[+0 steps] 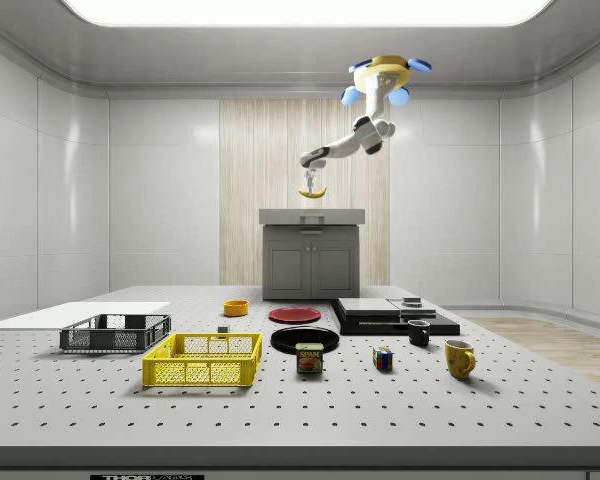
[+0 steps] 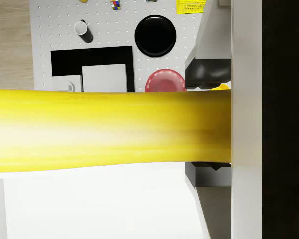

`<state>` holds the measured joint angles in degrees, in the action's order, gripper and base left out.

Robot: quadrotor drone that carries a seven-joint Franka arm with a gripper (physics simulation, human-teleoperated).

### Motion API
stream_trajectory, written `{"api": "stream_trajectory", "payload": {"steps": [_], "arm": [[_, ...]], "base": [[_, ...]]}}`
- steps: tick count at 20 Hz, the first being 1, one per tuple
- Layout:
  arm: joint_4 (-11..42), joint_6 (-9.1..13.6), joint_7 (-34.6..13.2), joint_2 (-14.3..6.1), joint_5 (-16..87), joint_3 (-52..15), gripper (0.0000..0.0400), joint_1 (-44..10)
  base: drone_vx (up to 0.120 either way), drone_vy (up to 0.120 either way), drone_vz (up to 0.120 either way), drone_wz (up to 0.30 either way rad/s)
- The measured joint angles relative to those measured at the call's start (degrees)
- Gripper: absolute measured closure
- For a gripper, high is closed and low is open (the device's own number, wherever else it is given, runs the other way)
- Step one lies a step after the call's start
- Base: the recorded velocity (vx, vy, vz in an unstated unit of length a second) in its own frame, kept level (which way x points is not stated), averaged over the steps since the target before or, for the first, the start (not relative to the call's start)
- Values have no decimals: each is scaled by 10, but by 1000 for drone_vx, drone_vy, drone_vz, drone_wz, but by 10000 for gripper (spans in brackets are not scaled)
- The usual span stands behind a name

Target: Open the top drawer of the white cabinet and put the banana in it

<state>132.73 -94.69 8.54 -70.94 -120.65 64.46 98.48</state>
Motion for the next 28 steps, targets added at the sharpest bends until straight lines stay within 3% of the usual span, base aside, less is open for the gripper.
{"api": "stream_trajectory", "payload": {"steps": [23, 28], "arm": [[-1, -5, 3, -6, 4, -1, 207, 3], [-7, -12, 2, -5, -2, -8, 207, 5]], "base": [[0, -120, 0, 0], [0, -8, 0, 0]]}}
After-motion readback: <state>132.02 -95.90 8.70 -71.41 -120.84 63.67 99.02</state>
